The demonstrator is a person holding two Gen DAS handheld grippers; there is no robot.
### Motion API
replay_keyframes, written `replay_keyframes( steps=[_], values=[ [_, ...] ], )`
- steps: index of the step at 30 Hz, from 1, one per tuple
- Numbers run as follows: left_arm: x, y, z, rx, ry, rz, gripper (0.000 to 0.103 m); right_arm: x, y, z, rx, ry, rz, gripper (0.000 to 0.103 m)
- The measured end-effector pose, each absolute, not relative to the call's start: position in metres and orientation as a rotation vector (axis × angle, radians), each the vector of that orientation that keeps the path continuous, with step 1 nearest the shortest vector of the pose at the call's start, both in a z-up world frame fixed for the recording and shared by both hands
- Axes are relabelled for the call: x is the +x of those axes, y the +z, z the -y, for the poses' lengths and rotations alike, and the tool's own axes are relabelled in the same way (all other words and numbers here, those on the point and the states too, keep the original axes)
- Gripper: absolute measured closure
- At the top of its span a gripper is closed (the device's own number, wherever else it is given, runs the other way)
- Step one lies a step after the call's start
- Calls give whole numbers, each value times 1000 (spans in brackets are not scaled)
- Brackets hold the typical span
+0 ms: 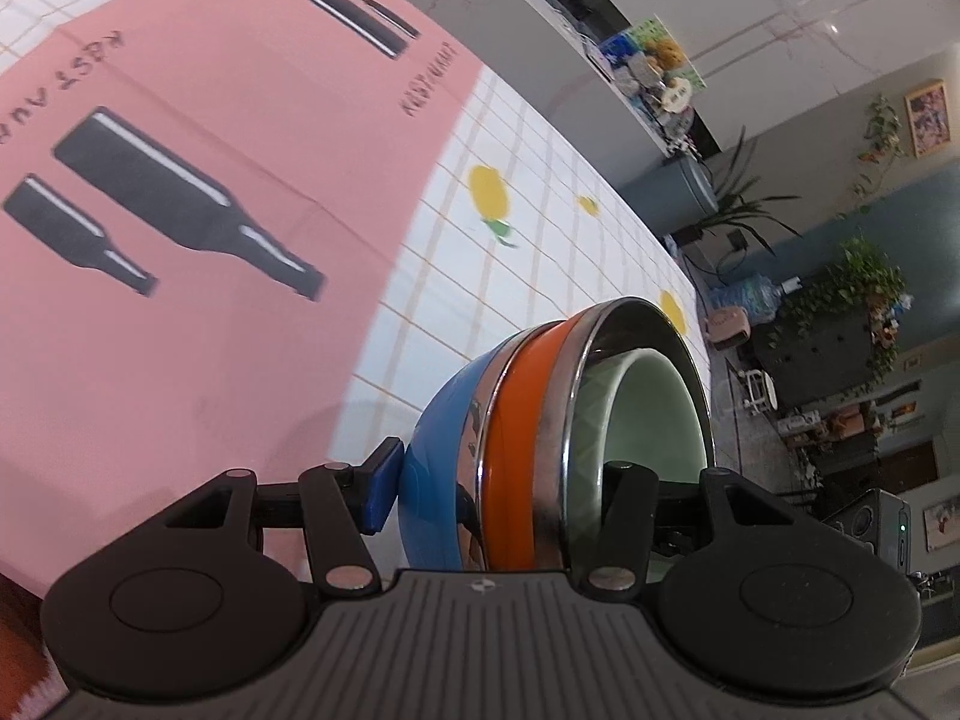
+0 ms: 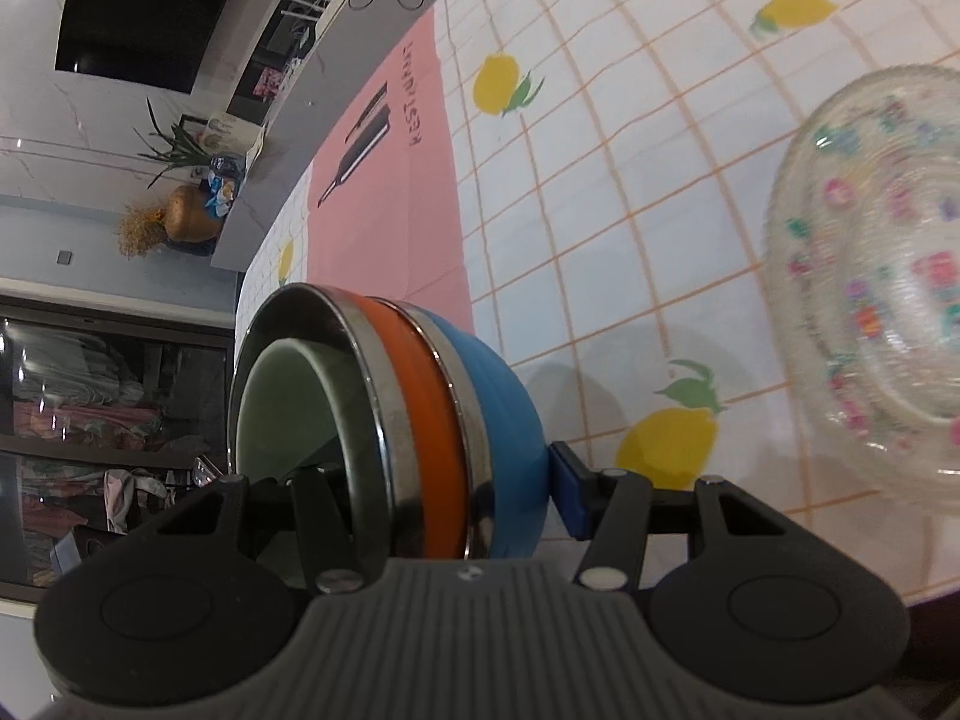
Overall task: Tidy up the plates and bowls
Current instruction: 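Carry the bowl stack with both grippers and lower it onto the plate stack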
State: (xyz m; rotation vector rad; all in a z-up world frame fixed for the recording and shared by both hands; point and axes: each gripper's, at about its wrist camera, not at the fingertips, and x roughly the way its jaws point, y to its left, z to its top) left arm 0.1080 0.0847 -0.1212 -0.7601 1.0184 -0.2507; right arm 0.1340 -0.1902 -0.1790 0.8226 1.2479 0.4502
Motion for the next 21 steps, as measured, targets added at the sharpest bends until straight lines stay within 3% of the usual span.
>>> replay_keyframes(
  steps=[21],
  values=[
    [138,-121,28,-689,-445,-1077,42,105,-161,307,894,285,-1117,49]
  ],
)
